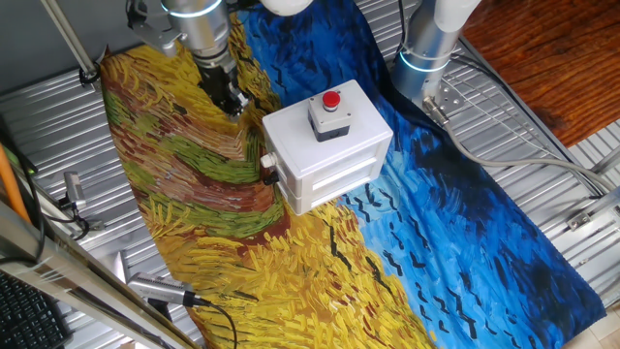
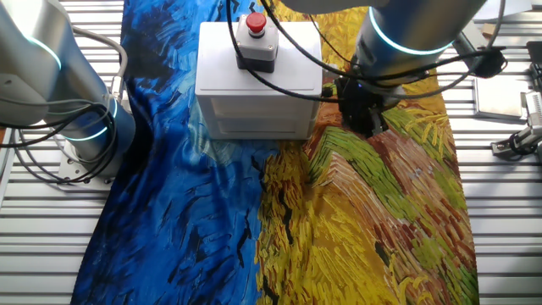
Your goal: Take something out of a drawer
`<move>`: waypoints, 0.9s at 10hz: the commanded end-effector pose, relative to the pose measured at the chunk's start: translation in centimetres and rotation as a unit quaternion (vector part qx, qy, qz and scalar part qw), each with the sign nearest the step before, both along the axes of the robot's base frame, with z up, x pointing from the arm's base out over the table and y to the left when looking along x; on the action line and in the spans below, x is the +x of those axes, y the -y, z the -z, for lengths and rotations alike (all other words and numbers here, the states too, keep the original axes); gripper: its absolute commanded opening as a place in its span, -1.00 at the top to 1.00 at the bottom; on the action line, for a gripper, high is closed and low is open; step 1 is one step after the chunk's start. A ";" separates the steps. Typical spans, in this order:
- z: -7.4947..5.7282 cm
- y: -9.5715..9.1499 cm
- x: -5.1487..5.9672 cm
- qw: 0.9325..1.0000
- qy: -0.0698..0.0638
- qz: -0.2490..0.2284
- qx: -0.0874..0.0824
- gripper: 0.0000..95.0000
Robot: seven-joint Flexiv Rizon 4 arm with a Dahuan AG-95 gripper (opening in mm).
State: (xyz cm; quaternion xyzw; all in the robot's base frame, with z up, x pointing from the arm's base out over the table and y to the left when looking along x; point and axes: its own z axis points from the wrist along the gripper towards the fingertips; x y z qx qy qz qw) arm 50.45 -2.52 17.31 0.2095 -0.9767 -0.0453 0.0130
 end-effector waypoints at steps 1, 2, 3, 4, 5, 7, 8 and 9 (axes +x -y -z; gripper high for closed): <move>-1.0 -2.8 1.2 0.992 -0.002 0.125 0.012 1.00; -1.3 -4.0 1.7 0.989 -0.002 0.144 0.011 1.00; -1.5 -5.5 2.2 0.984 -0.004 0.176 0.012 1.00; -1.7 -6.7 2.6 0.980 -0.003 0.200 0.017 1.00; -2.0 -8.4 3.0 0.975 -0.001 0.220 0.018 1.00; -1.9 -10.7 3.2 0.979 -0.002 0.205 0.011 1.00; -1.8 -10.8 3.2 0.984 -0.006 0.177 0.009 1.00; -1.9 -10.7 2.9 0.988 -0.002 0.155 0.012 1.00</move>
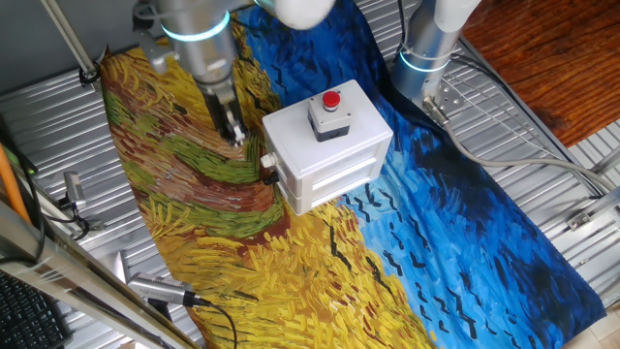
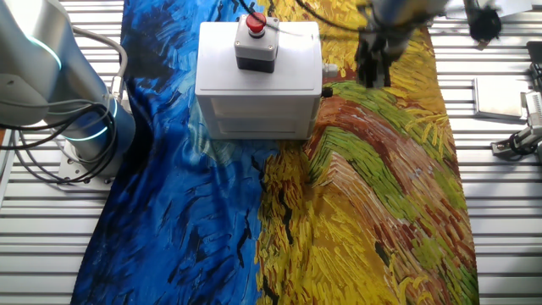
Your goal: Take something out of a drawer
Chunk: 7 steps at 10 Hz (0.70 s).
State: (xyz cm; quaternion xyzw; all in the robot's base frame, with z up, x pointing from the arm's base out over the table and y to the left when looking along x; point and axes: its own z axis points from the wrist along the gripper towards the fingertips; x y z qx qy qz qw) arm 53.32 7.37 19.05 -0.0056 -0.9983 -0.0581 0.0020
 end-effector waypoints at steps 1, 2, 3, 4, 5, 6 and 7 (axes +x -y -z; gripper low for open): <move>-0.2 -0.8 -0.2 0.995 0.007 -0.099 -0.009 1.00; -0.1 -0.7 -0.4 0.991 0.015 -0.134 -0.014 1.00; -0.1 -0.7 -0.4 0.985 0.016 -0.170 -0.013 1.00; -0.1 -0.6 -0.4 0.985 0.011 -0.174 -0.016 1.00; -0.3 -0.1 -0.6 0.991 0.006 -0.126 -0.042 1.00; -0.3 -0.1 -0.6 0.995 0.001 -0.094 -0.038 1.00; -0.3 -0.1 -0.6 0.996 -0.003 -0.081 -0.022 1.00</move>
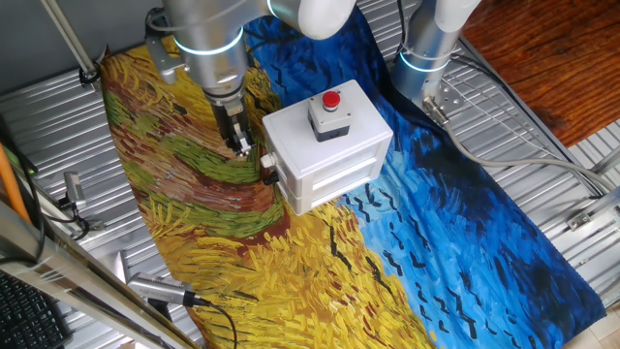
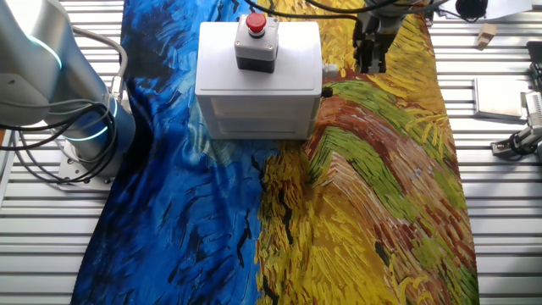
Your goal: Take something out of a drawer
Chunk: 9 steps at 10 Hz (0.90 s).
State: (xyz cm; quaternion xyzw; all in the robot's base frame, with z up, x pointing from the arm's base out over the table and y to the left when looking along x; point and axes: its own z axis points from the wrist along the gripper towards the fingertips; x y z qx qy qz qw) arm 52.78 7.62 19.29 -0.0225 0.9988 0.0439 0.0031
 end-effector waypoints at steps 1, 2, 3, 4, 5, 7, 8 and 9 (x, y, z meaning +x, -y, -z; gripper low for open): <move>0.0 0.1 0.0 0.999 -0.008 -0.049 -0.008 1.00; 0.0 0.1 0.0 0.999 -0.008 -0.046 -0.011 1.00; 0.0 0.1 0.0 0.999 -0.008 -0.042 -0.009 1.00; 0.0 0.1 0.0 0.999 -0.011 -0.028 -0.015 1.00; 0.0 0.1 0.0 1.000 -0.011 -0.020 -0.013 1.00; 0.0 0.1 0.0 1.000 -0.014 -0.004 -0.010 1.00; 0.0 0.1 0.0 1.000 -0.014 -0.004 -0.010 0.60; 0.1 -0.1 -0.5 1.000 -0.013 0.003 -0.008 0.20</move>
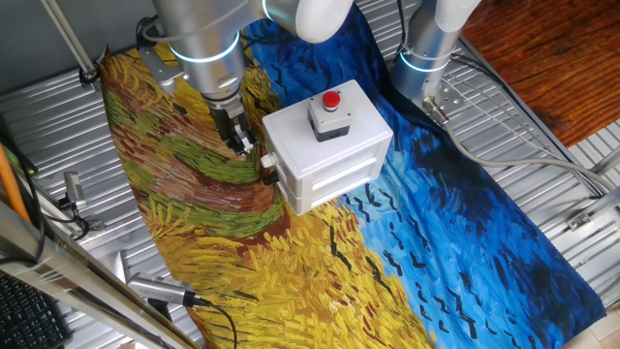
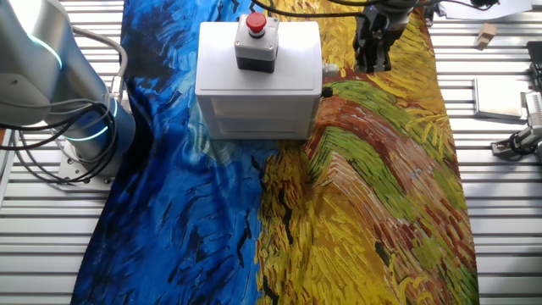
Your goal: Take something out of a drawer
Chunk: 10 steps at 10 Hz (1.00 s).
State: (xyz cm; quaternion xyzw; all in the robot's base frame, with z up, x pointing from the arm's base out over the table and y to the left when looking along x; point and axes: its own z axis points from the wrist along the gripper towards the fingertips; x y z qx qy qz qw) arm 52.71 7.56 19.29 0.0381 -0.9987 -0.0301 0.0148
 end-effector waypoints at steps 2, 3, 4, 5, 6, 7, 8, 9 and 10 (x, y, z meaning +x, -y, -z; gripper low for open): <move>0.4 -0.6 -1.2 0.999 0.005 0.036 0.005 -0.20; 0.6 -1.0 -1.7 0.999 0.006 0.043 0.004 -0.20; 0.8 -1.2 -2.0 0.999 0.007 0.046 0.003 -0.20; 1.1 -1.7 -2.1 0.999 0.007 0.047 0.003 -0.20; 1.2 -1.8 -2.1 0.999 0.006 0.046 0.002 -0.20; 1.6 -2.1 -2.1 0.999 0.006 0.046 -0.001 -0.20; 1.7 -2.2 -2.1 0.999 0.007 0.046 -0.002 -0.20; 2.0 -2.4 -2.2 0.999 0.007 0.046 -0.002 0.20; 2.3 -2.5 -2.5 0.999 0.007 0.046 -0.004 0.60</move>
